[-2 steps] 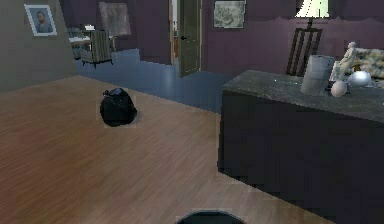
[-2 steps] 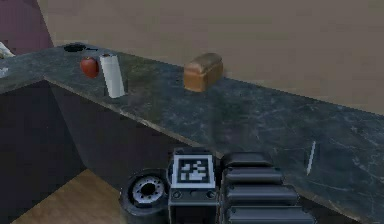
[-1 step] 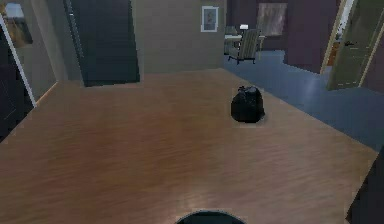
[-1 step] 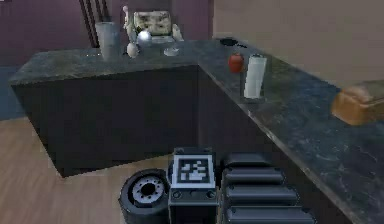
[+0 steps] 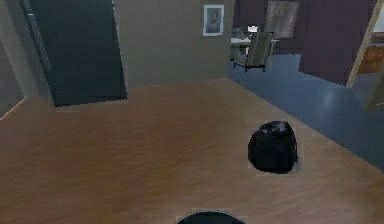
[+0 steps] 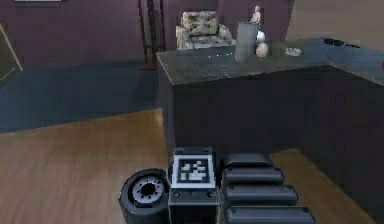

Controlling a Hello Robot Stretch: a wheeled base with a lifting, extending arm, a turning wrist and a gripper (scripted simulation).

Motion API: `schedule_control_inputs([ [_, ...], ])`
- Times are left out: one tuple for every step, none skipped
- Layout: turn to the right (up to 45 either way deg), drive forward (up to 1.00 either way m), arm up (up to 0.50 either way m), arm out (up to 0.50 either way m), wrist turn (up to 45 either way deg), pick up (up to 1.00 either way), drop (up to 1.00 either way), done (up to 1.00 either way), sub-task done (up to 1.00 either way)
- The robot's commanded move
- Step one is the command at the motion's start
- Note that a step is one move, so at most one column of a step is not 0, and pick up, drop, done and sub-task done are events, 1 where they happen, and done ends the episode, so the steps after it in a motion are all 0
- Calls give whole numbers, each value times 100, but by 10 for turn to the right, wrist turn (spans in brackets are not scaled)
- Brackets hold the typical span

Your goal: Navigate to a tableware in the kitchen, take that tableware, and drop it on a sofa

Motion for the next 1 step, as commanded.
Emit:
schedule_control_inputs([
  [0,100,0,0,0,0,0,0,0],
])
